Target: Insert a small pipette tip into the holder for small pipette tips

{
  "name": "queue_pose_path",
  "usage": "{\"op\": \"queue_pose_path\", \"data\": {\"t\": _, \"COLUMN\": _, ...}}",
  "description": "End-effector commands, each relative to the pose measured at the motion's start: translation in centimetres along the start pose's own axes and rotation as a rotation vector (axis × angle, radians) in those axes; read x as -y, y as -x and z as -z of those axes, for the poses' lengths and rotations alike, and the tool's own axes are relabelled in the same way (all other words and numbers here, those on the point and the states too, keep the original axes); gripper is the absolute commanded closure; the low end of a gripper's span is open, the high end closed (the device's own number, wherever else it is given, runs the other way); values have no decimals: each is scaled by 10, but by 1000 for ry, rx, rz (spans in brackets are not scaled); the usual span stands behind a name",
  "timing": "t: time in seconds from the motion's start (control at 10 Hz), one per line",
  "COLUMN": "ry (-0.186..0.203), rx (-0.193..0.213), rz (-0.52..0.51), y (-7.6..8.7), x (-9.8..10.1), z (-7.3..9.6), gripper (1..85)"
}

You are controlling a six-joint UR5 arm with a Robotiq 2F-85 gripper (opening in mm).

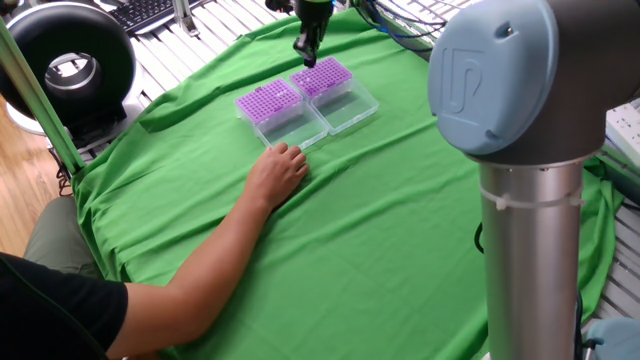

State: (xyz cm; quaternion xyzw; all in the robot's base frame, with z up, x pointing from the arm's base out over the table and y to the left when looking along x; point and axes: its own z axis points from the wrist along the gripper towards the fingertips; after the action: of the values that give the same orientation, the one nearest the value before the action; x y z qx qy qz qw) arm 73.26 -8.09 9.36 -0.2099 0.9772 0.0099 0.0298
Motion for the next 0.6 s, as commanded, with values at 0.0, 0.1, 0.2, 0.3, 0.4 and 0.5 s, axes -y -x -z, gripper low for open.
{"op": "queue_pose_path", "data": {"t": 0.0, "ry": 28, "rx": 1, "rz": -74, "y": 20, "x": -30, "z": 10, "gripper": 847}}
{"op": "queue_pose_path", "data": {"t": 0.1, "ry": 27, "rx": 5, "rz": -97, "y": 28, "x": -41, "z": 7, "gripper": 847}}
{"op": "queue_pose_path", "data": {"t": 0.2, "ry": 18, "rx": 2, "rz": -126, "y": 35, "x": -54, "z": 5, "gripper": 847}}
{"op": "queue_pose_path", "data": {"t": 0.3, "ry": 17, "rx": 1, "rz": -146, "y": 41, "x": -65, "z": 3, "gripper": 847}}
{"op": "queue_pose_path", "data": {"t": 0.4, "ry": 18, "rx": 2, "rz": -155, "y": 45, "x": -73, "z": 0, "gripper": 847}}
{"op": "queue_pose_path", "data": {"t": 0.5, "ry": 21, "rx": 7, "rz": -157, "y": 48, "x": -78, "z": -4, "gripper": 847}}
